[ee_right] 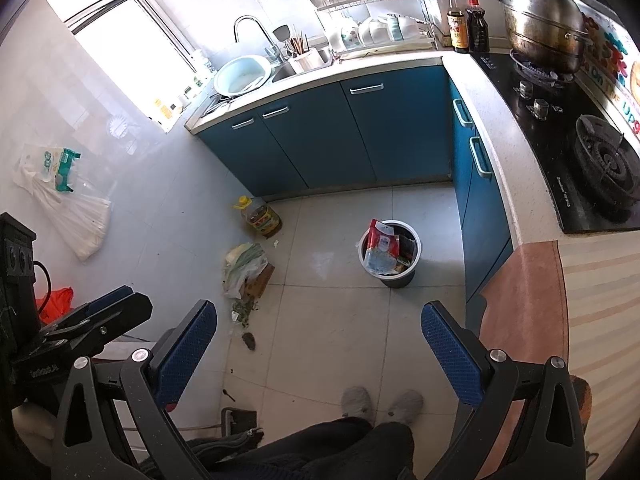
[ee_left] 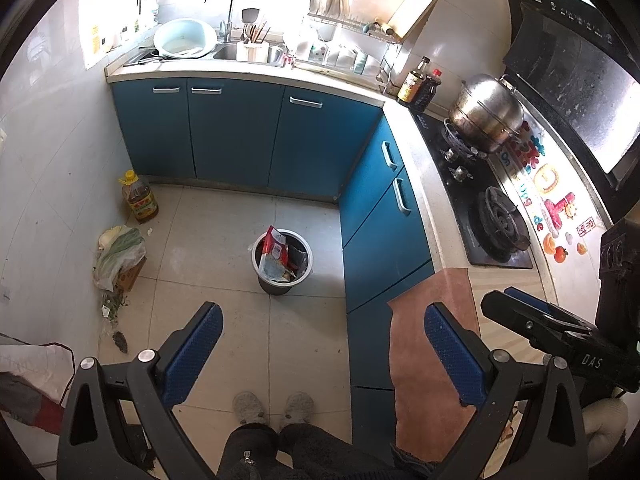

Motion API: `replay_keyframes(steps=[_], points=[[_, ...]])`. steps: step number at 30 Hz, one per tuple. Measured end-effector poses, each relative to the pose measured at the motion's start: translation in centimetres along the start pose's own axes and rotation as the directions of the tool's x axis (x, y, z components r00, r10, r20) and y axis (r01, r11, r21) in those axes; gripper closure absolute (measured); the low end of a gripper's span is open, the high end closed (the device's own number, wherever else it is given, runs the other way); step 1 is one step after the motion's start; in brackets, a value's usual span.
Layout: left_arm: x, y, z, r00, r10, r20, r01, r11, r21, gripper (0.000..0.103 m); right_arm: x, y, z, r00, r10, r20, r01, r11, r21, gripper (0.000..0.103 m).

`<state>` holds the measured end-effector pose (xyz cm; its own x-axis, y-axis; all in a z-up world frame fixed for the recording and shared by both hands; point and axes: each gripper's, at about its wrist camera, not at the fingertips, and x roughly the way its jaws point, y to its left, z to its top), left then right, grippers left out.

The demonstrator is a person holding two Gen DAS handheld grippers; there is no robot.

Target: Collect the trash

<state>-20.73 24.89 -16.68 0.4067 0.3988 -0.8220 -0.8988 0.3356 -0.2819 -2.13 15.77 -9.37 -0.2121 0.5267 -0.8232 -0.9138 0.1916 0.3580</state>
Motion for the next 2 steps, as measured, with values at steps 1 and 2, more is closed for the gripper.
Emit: replay_keyframes(steps=[1,2], points=[[-0.08,0.13,-0.07,1.0,-0.001,0.001,0.001,1.0,0.004,0.0,0.05,-0.06,0.09,1.0,-0.001,-0.001,0.001,1.0,0.001,0.0],[-0.06,0.13,-0.07,1.0,-0.002,-0.001,0.002,1.0,0.006,0.0,0.09,-0.08,0.11,1.0,-0.002,-0.001,0.002,1.0,0.002,0.0]])
